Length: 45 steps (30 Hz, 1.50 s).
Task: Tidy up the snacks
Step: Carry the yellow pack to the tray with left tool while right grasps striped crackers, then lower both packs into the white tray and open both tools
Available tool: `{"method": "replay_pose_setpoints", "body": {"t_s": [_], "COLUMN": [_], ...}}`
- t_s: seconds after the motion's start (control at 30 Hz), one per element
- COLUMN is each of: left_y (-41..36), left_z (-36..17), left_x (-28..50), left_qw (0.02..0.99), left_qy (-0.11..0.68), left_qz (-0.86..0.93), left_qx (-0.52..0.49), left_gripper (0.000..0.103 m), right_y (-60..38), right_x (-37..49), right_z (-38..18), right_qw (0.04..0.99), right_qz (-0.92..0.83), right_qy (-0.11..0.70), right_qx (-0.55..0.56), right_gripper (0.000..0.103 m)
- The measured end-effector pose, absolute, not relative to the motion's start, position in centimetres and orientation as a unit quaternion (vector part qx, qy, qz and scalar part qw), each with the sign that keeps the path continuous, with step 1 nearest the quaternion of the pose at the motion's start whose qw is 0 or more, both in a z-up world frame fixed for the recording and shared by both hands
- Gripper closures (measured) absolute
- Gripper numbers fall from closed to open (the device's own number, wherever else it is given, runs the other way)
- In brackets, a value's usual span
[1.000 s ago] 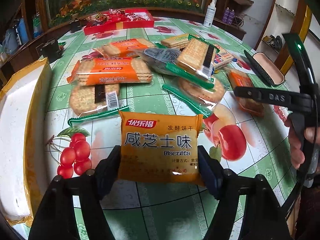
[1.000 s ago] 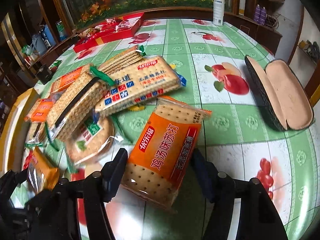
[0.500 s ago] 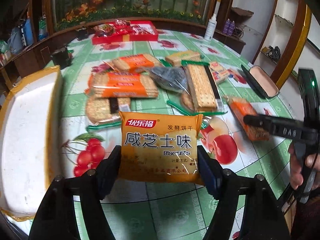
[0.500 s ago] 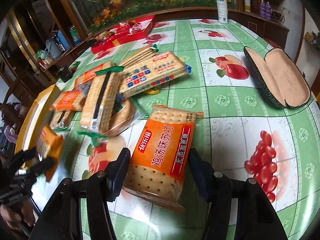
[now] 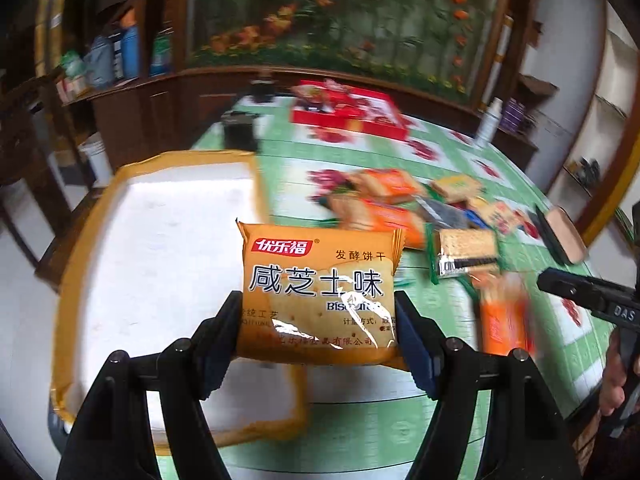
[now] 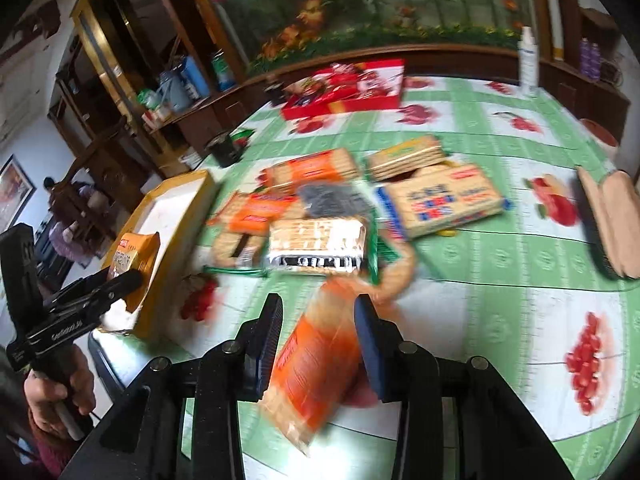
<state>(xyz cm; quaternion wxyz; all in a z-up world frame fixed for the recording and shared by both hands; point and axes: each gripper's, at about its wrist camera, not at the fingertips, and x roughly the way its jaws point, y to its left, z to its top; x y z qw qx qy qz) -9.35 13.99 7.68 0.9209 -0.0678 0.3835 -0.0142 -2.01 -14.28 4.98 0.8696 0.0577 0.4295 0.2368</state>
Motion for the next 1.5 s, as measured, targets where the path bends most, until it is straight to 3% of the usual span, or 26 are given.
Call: {"method": "replay_pose_setpoints", "body": {"t_s": [0.13, 0.3, 0.43, 0.5, 0.67, 0.93, 1.2, 1.5], "left_y": [16.4, 18.5, 19.6, 19.8, 19.9, 20.4, 21.0, 21.6], "left_z": [7.7, 7.4, 7.2, 7.1, 7.1, 6.5, 6.0, 5.4], "left_x": [-10.1, -10.2, -10.4, -10.5, -10.6, -10.5, -10.1, -10.1], "left_qw": [0.922, 0.921, 0.92, 0.92, 0.919, 0.916, 0.914, 0.912], "left_qy": [0.38, 0.377, 0.377, 0.377, 0.38, 0.387, 0.392, 0.398], "left_qz": [0.002, 0.017, 0.026, 0.028, 0.033, 0.042, 0.049, 0.067], "left_qx": [-0.079, -0.092, -0.104, -0.102, -0.098, -0.097, -0.094, -0.079], "left_gripper": [0.031, 0.031, 0.031, 0.031, 0.031, 0.031, 0.031, 0.031], "right_y": [-13.1, -12.3, -11.5, -10.0, -5.7, -4.3, -5.6, -1.6], "right_x": [-1.7, -1.1, 0.0, 0.4, 1.3, 2.3, 3.0, 0.9], "right_z": [4.0, 3.8, 4.0, 4.0, 2.6, -0.6, 0.5, 5.1], "right_qw": [0.861, 0.864, 0.86, 0.849, 0.801, 0.759, 0.787, 0.785], "right_qz": [0.244, 0.24, 0.269, 0.307, 0.373, 0.358, 0.357, 0.423], "right_qy": [0.443, 0.441, 0.434, 0.429, 0.416, 0.414, 0.447, 0.452], "right_qx": [0.059, 0.03, 0.015, -0.031, -0.217, -0.355, -0.232, -0.008], "right_gripper": [0.062, 0.05, 0.049, 0.04, 0.039, 0.038, 0.052, 0.052]}}
